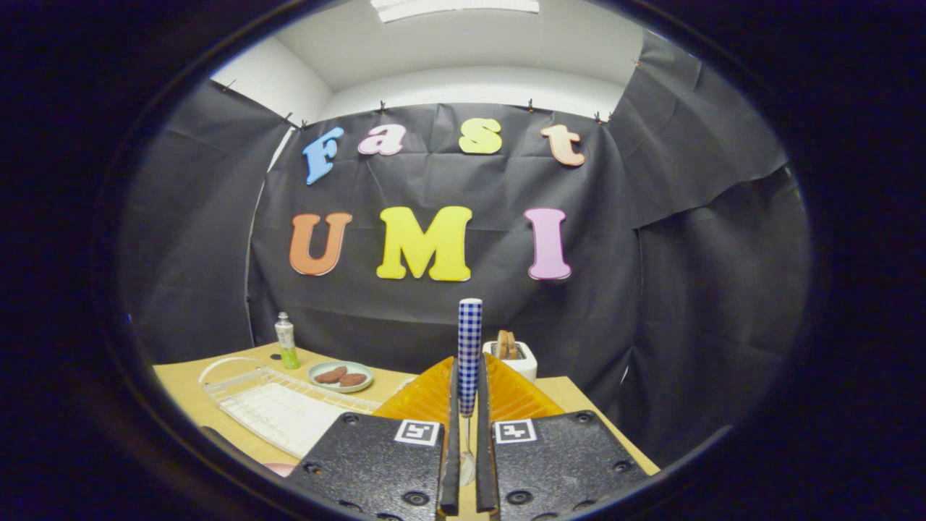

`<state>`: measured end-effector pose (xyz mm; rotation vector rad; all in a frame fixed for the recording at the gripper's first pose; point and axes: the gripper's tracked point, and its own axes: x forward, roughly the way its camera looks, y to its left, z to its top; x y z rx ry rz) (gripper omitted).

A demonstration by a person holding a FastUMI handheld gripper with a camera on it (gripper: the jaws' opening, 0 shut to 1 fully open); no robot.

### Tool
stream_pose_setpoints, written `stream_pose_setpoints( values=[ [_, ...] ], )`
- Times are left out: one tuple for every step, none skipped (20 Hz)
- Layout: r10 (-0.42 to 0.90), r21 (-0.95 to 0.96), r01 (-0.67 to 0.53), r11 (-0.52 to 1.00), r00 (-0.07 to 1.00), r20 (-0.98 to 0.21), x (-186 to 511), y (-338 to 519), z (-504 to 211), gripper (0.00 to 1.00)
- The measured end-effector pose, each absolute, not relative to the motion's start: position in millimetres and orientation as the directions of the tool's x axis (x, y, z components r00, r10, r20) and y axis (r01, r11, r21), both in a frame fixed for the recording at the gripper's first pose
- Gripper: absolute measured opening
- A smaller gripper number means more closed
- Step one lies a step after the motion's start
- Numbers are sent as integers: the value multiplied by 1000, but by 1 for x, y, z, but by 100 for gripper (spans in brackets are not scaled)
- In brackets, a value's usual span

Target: Take the plate from the dish rack, then take the spoon from the basket and place it into the plate.

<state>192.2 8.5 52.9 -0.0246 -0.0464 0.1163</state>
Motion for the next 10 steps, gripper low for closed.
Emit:
stream_pose_setpoints(
  values=[
    [132, -22, -131, 991, 990, 48, 175, 21, 61, 14],
    [148, -17, -147, 989, 987, 60, 160, 32, 68, 14],
    [154, -19, -153, 988, 985, 73, 142, 42, 76, 14],
    [159, -26, -157, 987, 983, 86, 128, 50, 79, 14],
    [173, -37, -169, 985, 979, 108, 113, 60, 85, 14],
    [173, -47, -168, 985, 977, 122, 98, 70, 90, 14],
    [173, -57, -167, 984, 976, 132, 87, 77, 89, 14],
    [174, -62, -167, 984, 974, 142, 77, 86, 87, 14],
    [173, -65, -165, 984, 974, 149, 67, 95, 84, 14],
    [166, -63, -158, 985, 975, 147, 60, 103, 77, 14]
  ],
)
